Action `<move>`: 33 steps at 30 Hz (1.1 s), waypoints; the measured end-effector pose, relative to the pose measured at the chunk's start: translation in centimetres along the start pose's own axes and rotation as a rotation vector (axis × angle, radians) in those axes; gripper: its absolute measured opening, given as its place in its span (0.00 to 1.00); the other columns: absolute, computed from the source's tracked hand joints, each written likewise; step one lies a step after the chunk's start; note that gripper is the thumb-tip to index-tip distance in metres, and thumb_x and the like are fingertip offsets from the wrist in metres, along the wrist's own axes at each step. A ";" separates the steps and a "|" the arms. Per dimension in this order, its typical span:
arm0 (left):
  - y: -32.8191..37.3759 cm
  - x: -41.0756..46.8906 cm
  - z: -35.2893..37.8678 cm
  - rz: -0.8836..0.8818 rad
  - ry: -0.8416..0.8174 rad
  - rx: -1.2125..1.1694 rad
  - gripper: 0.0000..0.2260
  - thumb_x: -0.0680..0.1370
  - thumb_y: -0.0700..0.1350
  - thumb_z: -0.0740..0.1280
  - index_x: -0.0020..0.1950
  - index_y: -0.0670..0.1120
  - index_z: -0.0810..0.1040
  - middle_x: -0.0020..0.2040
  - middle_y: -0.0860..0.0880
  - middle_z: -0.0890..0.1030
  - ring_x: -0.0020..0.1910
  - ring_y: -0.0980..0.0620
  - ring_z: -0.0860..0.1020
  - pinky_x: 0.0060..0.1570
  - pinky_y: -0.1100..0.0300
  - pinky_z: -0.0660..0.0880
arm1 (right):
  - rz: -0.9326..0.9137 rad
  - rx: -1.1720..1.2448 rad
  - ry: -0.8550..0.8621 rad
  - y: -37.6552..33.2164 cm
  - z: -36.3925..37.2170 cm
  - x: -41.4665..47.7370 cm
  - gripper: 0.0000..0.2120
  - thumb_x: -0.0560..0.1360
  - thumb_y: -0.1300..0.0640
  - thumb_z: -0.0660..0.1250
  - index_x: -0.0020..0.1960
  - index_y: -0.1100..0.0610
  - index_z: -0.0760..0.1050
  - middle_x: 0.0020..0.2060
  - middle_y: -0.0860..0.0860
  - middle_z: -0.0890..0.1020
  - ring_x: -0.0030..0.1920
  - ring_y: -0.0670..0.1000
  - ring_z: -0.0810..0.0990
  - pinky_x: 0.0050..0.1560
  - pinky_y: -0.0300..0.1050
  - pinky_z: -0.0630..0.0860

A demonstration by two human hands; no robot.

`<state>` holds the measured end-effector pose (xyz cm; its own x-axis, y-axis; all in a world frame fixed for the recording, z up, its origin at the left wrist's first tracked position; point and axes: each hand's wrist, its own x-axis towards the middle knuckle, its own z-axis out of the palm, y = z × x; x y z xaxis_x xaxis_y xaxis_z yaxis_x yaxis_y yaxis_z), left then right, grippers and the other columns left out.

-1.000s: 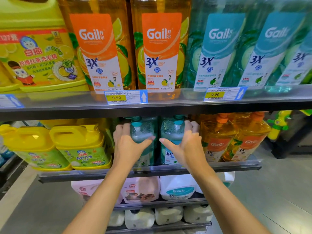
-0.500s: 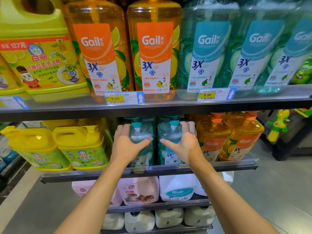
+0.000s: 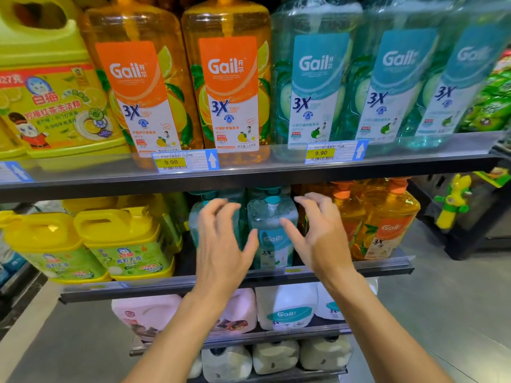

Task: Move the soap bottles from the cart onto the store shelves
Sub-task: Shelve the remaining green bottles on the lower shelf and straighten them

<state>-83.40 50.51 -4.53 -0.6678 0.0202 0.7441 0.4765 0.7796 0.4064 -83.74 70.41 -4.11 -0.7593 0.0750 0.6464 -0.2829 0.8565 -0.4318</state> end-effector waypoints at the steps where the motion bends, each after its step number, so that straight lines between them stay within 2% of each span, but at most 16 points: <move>1: 0.5 0.4 0.4 0.023 -0.063 0.007 0.25 0.75 0.46 0.76 0.69 0.43 0.73 0.66 0.42 0.70 0.67 0.42 0.71 0.66 0.50 0.72 | -0.010 -0.081 0.045 0.7 -0.5 0.1 0.24 0.77 0.47 0.73 0.66 0.60 0.78 0.61 0.60 0.77 0.59 0.60 0.76 0.58 0.52 0.76; 3: 1.6 1.3 1.5 0.055 -0.189 0.078 0.24 0.77 0.49 0.75 0.70 0.47 0.74 0.67 0.41 0.72 0.66 0.41 0.70 0.64 0.48 0.73 | 0.045 -0.238 0.080 2.2 -1.3 0.3 0.23 0.76 0.43 0.72 0.65 0.56 0.80 0.60 0.60 0.77 0.56 0.62 0.76 0.52 0.55 0.75; 6: 3.3 2.5 3.1 0.060 -0.364 0.180 0.28 0.78 0.56 0.72 0.76 0.50 0.71 0.67 0.38 0.73 0.67 0.37 0.70 0.66 0.45 0.72 | 0.124 -0.353 0.044 3.8 -1.9 0.6 0.25 0.73 0.41 0.74 0.65 0.53 0.80 0.59 0.60 0.75 0.52 0.64 0.75 0.48 0.56 0.75; 10: 4.0 3.7 4.7 0.051 -0.523 0.341 0.33 0.80 0.63 0.66 0.82 0.54 0.62 0.64 0.40 0.73 0.64 0.40 0.70 0.66 0.50 0.68 | 0.144 -0.416 -0.049 5.6 -1.7 0.6 0.28 0.74 0.39 0.73 0.69 0.51 0.77 0.61 0.64 0.74 0.51 0.64 0.74 0.49 0.55 0.72; 13: 3.8 4.3 5.0 0.004 -0.595 0.342 0.32 0.81 0.62 0.65 0.83 0.57 0.58 0.64 0.43 0.72 0.65 0.43 0.68 0.64 0.52 0.69 | 0.139 -0.443 -0.125 6.7 -1.3 0.4 0.28 0.76 0.38 0.70 0.72 0.50 0.74 0.65 0.70 0.74 0.55 0.66 0.76 0.50 0.55 0.73; 19: 3.3 4.6 4.7 -0.024 -0.663 0.237 0.32 0.81 0.58 0.68 0.83 0.58 0.60 0.62 0.45 0.71 0.67 0.43 0.67 0.62 0.51 0.72 | 0.123 -0.423 -0.080 6.7 -1.2 -0.2 0.27 0.77 0.40 0.70 0.72 0.49 0.74 0.65 0.66 0.75 0.55 0.64 0.75 0.50 0.53 0.73; 24: 2.8 4.4 4.5 0.020 -0.659 0.202 0.32 0.81 0.58 0.68 0.82 0.58 0.61 0.59 0.46 0.71 0.65 0.44 0.68 0.63 0.52 0.71 | 0.171 -0.526 -0.134 6.4 -1.0 0.0 0.28 0.79 0.36 0.64 0.76 0.45 0.69 0.66 0.64 0.76 0.56 0.62 0.75 0.52 0.51 0.72; 27: 2.7 4.7 4.3 0.008 -0.672 0.161 0.31 0.81 0.57 0.68 0.82 0.58 0.61 0.58 0.47 0.69 0.66 0.44 0.67 0.64 0.52 0.70 | 0.180 -0.504 -0.155 5.7 -1.3 0.1 0.27 0.79 0.38 0.66 0.74 0.48 0.71 0.56 0.63 0.80 0.49 0.61 0.75 0.46 0.51 0.71; 29: 2.7 4.5 3.8 -0.008 -0.685 0.106 0.30 0.81 0.55 0.70 0.81 0.58 0.64 0.59 0.46 0.70 0.70 0.43 0.66 0.65 0.51 0.71 | 0.174 -0.432 -0.149 5.5 -1.9 0.0 0.24 0.79 0.40 0.67 0.70 0.51 0.74 0.50 0.62 0.79 0.47 0.61 0.75 0.45 0.52 0.72; 31: 2.8 3.8 3.1 -0.002 -0.662 0.092 0.27 0.80 0.54 0.71 0.78 0.57 0.70 0.66 0.38 0.74 0.75 0.39 0.65 0.69 0.47 0.71 | 0.222 -0.305 -0.106 5.5 -2.7 -0.4 0.21 0.79 0.43 0.69 0.66 0.53 0.76 0.52 0.62 0.78 0.51 0.63 0.75 0.50 0.55 0.76; 33: 3.1 2.7 2.3 -0.013 -0.580 0.101 0.23 0.80 0.51 0.72 0.74 0.54 0.75 0.73 0.36 0.71 0.76 0.36 0.65 0.67 0.43 0.73 | 0.272 -0.243 -0.085 5.5 -3.4 -0.9 0.20 0.79 0.44 0.70 0.67 0.53 0.76 0.61 0.61 0.76 0.61 0.62 0.74 0.58 0.55 0.76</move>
<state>-85.02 54.43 -2.40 -0.8905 0.3269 0.3165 0.4282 0.8373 0.3399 -82.61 76.80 -4.91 -0.8363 0.2827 0.4697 0.0756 0.9081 -0.4119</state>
